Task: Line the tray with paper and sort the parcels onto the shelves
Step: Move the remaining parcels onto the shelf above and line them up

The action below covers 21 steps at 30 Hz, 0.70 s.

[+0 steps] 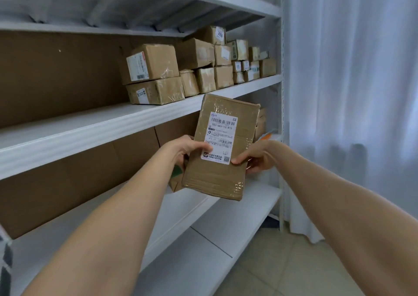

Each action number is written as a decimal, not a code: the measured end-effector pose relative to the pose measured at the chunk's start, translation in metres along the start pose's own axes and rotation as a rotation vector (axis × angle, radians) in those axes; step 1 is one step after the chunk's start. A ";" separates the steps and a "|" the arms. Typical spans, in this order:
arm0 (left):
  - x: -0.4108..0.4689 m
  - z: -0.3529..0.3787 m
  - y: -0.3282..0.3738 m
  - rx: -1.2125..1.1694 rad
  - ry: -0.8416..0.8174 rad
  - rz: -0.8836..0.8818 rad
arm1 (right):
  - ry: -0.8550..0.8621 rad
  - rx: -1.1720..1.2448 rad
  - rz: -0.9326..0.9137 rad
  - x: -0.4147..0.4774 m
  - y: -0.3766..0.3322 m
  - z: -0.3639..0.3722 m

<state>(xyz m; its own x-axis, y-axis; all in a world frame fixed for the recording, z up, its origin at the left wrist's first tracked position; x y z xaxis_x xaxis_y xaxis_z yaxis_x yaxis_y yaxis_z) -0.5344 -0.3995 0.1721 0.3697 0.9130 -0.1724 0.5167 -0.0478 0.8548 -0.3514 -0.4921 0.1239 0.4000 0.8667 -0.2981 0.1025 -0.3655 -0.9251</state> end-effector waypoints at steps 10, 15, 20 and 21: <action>-0.047 -0.071 0.075 -0.127 0.182 0.117 | -0.028 0.188 -0.149 -0.058 -0.107 -0.008; -0.077 -0.115 0.099 -0.212 0.270 0.138 | -0.048 0.240 -0.265 -0.075 -0.151 -0.001; -0.111 -0.162 0.112 -0.284 0.362 0.168 | -0.043 0.286 -0.376 -0.087 -0.188 0.016; -0.117 -0.169 0.114 -0.280 0.381 0.178 | -0.042 0.298 -0.400 -0.089 -0.195 0.021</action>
<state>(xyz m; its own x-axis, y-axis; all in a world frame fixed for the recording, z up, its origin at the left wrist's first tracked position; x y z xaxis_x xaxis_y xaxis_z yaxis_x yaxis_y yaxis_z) -0.6497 -0.4433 0.3726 0.0984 0.9860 0.1346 0.2250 -0.1539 0.9621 -0.4257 -0.4906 0.3261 0.3452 0.9342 0.0901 -0.0270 0.1059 -0.9940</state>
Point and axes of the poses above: each hand's wrist, its own x-axis towards the middle knuckle, its own z-axis out of the palm, y = z × x, the point moved 5 cm from there along x, towards the middle knuckle, and after that the axes turned 9 degrees about y, right-handed, at the moved point
